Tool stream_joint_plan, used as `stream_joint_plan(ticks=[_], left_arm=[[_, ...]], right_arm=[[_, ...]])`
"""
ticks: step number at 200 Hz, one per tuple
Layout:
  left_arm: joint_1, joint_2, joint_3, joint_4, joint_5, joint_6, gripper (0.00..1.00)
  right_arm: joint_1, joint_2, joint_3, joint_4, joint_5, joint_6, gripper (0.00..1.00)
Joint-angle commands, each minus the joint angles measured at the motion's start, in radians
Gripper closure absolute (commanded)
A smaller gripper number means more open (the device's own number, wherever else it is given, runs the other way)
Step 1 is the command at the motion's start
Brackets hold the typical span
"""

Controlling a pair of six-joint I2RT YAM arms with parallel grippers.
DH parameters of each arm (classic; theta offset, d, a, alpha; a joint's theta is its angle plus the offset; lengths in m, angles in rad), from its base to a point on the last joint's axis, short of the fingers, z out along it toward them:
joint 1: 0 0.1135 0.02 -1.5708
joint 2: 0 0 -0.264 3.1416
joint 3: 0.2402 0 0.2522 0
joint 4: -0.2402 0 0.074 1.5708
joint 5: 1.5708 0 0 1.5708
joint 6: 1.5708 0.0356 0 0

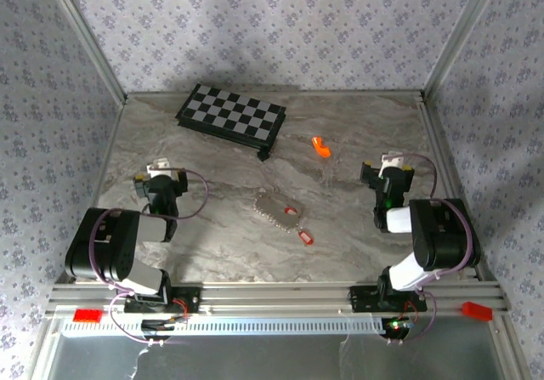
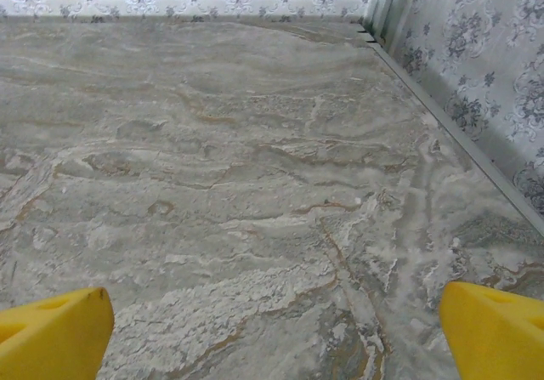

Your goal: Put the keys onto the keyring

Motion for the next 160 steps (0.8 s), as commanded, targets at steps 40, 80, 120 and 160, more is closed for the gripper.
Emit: stream_joint_plan(ticks=[40, 80, 120, 160], left_arm=[[0.032, 0.023, 0.057, -0.026, 0.111, -0.018, 0.00], [0.042, 0.073, 0.083, -0.010, 0.123, -0.016, 0.00], [0.049, 0.071, 0.093, -0.034, 0.128, -0.025, 0.00], [0.051, 0.068, 0.099, -0.053, 0.134, -0.029, 0.00]], right_arm=[[-0.004, 0.001, 0.013, -0.026, 0.004, 0.026, 0.01], [-0.002, 0.001, 0.013, -0.025, 0.006, 0.025, 0.00], [0.003, -0.001, 0.010, -0.018, 0.012, 0.017, 0.00], [0.004, 0.001, 0.011, -0.017, 0.012, 0.016, 0.00]])
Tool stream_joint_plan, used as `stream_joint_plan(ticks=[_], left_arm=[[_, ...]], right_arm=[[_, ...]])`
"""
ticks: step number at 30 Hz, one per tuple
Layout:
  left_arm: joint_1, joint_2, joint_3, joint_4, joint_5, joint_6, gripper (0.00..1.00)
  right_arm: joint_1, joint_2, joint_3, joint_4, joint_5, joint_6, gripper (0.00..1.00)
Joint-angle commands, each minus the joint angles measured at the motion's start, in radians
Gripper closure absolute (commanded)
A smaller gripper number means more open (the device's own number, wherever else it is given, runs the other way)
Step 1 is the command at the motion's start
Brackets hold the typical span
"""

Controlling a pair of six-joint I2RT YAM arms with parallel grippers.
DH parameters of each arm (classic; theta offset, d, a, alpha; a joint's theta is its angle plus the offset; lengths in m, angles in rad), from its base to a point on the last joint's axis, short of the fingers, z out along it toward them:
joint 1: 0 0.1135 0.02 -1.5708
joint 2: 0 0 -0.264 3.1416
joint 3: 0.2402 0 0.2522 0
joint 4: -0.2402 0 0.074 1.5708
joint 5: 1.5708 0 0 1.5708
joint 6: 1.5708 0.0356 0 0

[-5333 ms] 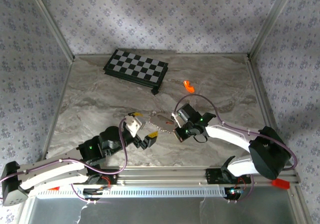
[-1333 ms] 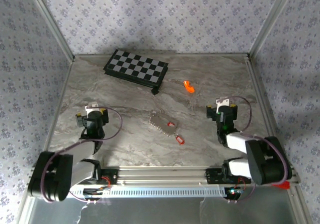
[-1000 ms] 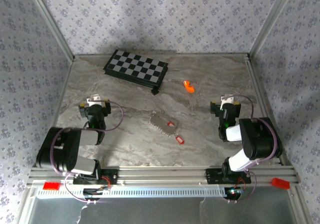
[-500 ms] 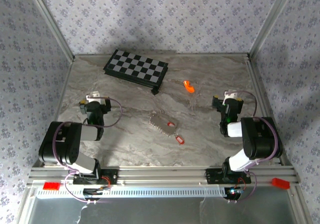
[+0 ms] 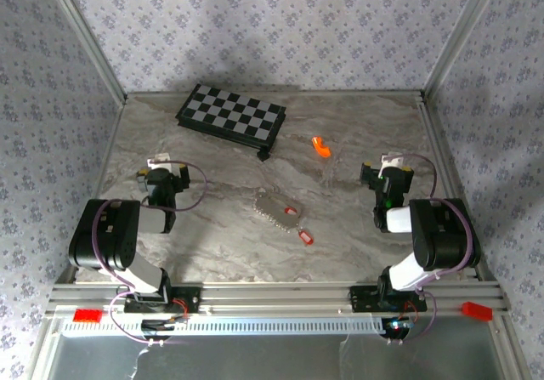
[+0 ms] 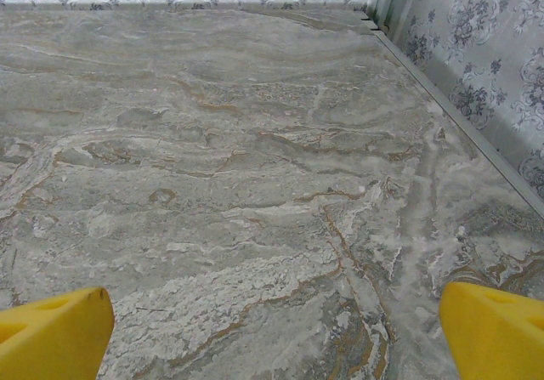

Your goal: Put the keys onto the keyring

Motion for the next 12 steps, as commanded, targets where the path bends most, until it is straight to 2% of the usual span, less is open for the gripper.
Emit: stream_joint_plan(ticks=[1, 12], left_arm=[[0.006, -0.004, 0.024, 0.001, 0.016, -0.018, 0.00], [0.008, -0.006, 0.024, 0.000, 0.016, -0.018, 0.00]], right_arm=[[0.004, 0.001, 0.010, 0.006, 0.014, 0.009, 0.00], [0.002, 0.000, 0.009, 0.003, 0.005, 0.012, 0.00]])
